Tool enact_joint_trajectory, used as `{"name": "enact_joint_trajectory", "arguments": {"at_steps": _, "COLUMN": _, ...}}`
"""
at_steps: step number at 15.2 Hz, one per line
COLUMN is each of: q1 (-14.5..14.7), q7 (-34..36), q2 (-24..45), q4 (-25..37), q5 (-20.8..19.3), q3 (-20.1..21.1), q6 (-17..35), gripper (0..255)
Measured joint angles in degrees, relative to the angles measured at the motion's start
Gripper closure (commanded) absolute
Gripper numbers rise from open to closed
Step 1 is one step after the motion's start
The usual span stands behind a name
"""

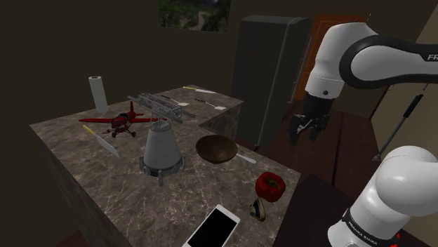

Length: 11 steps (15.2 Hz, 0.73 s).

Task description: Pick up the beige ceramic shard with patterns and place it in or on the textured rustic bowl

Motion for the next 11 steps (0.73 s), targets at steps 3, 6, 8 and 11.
{"name": "enact_joint_trajectory", "arguments": {"at_steps": 3, "q1": 1.09, "q7": 5.89, "q2": 0.78, "q4": -2.33, "q5": 4.34, "q3": 4.62, "q6": 4.19, "gripper": 0}}
{"name": "enact_joint_trajectory", "arguments": {"at_steps": 6, "q1": 2.86, "q7": 12.11, "q2": 1.80, "q4": -5.46, "q5": 9.40, "q3": 10.10, "q6": 9.56, "gripper": 0}}
{"name": "enact_joint_trajectory", "arguments": {"at_steps": 8, "q1": 3.73, "q7": 16.18, "q2": 3.74, "q4": -6.52, "q5": 12.68, "q3": 13.91, "q6": 13.40, "gripper": 0}}
{"name": "enact_joint_trajectory", "arguments": {"at_steps": 11, "q1": 4.48, "q7": 22.23, "q2": 7.76, "q4": -6.82, "q5": 17.14, "q3": 19.69, "q6": 19.24, "gripper": 0}}
